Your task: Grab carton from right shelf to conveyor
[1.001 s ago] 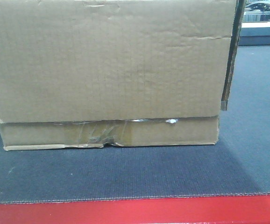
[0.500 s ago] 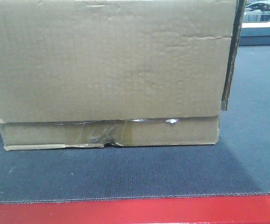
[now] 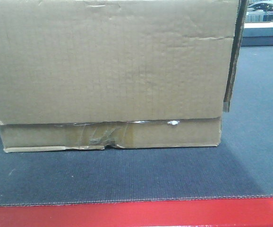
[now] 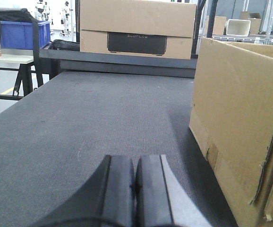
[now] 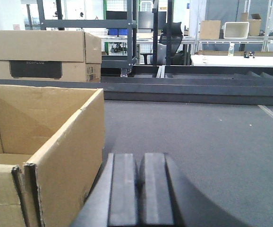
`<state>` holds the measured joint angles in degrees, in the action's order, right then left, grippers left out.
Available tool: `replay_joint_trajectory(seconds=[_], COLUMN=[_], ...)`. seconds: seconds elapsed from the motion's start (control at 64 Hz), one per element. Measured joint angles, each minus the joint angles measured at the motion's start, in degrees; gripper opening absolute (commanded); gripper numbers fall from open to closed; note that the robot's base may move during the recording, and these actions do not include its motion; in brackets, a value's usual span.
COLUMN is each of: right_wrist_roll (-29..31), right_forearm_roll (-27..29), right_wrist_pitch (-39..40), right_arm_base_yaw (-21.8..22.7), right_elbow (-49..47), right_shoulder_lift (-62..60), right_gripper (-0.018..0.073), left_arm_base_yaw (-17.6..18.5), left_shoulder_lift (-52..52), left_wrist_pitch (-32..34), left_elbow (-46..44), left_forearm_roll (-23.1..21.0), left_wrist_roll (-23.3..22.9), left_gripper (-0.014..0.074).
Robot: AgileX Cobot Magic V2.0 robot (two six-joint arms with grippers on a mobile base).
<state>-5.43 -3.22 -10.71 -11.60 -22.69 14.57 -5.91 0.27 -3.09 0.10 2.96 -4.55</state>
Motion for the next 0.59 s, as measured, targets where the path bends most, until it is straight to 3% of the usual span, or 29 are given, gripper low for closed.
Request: replay_joint_trajectory(seconds=[0.594], right_wrist_roll=[0.0], right_forearm_roll=[0.0], right_wrist_pitch=[0.0], right_arm_base_yaw=[0.1], right_elbow=[0.0], right_shoulder_lift=[0.0], right_gripper=[-0.0069], left_arm_base_yaw=[0.0], left_shoulder_lift=[0.0], left_wrist_pitch=[0.0], left_elbow=[0.0], left_forearm_roll=[0.0], left_wrist_roll=[0.1], left_gripper=[0.0000])
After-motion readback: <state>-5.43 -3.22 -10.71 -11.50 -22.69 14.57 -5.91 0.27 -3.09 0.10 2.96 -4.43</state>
